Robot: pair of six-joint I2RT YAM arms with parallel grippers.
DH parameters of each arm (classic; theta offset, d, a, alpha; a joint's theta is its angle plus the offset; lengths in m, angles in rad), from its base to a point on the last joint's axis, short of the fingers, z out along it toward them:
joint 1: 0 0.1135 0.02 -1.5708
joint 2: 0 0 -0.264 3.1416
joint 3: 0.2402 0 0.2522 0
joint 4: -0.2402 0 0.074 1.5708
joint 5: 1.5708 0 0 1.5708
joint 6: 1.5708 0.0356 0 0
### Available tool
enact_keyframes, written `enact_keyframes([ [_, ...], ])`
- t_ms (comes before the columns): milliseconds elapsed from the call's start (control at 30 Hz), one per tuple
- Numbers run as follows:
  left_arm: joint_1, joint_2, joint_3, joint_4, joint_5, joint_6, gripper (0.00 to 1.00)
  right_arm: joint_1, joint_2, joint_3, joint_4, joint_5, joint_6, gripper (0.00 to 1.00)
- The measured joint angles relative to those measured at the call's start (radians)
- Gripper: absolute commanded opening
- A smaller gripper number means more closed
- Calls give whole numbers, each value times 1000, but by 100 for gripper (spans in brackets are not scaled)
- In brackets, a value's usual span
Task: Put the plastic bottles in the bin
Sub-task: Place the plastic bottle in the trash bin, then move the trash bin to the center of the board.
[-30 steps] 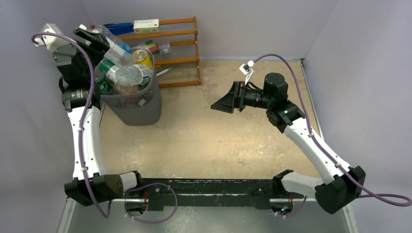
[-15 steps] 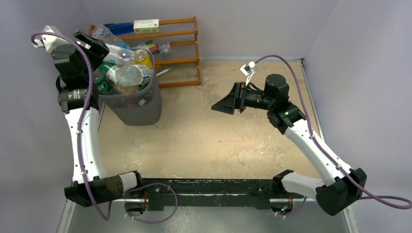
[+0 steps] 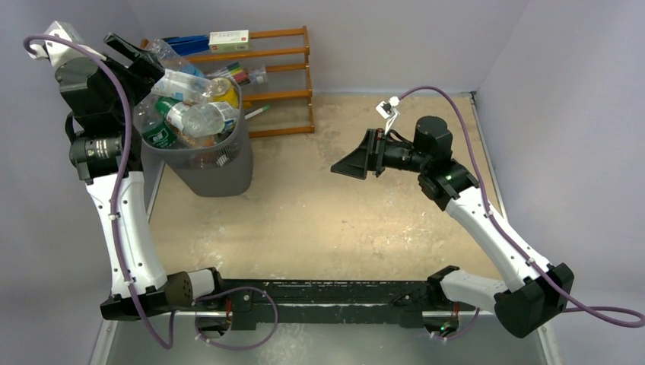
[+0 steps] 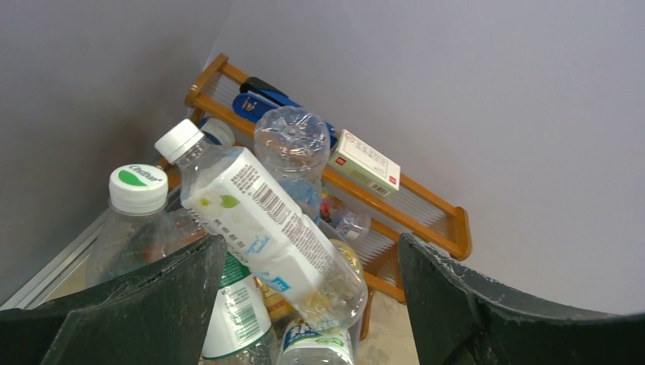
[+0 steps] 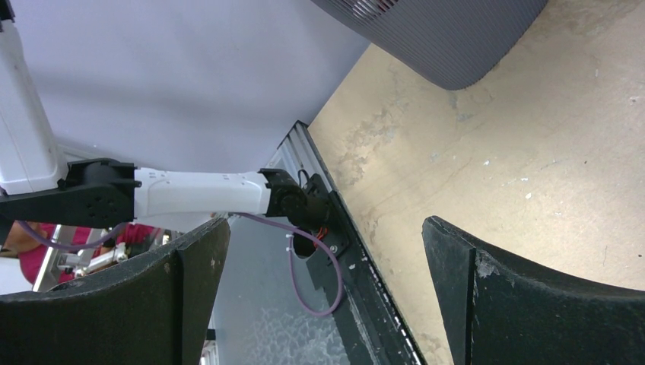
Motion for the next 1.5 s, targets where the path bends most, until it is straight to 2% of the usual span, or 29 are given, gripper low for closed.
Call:
enact_keyframes([
  [200, 0, 3, 79, -58, 52, 9, 83, 0, 0, 0, -2, 0, 0, 100],
  [467, 0, -13, 89, -142, 15, 38, 83, 0, 18, 47, -47, 0, -3, 100],
  [633, 3, -56, 11, -188, -59, 63, 86, 0, 143, 225, -105, 2, -47, 97],
  [767, 8, -81, 4, -237, -135, 97, 88, 0, 259, 359, -115, -1, -81, 96],
  [1000, 32, -122, -44, -279, -297, 142, 91, 0, 344, 387, -120, -33, -102, 95],
  [1233, 162, -190, -256, -245, -385, 137, 90, 0, 370, 387, -166, -53, -128, 94],
  [1500, 380, -176, -454, -121, -306, 102, 86, 0, 369, 378, -196, -56, -156, 95],
])
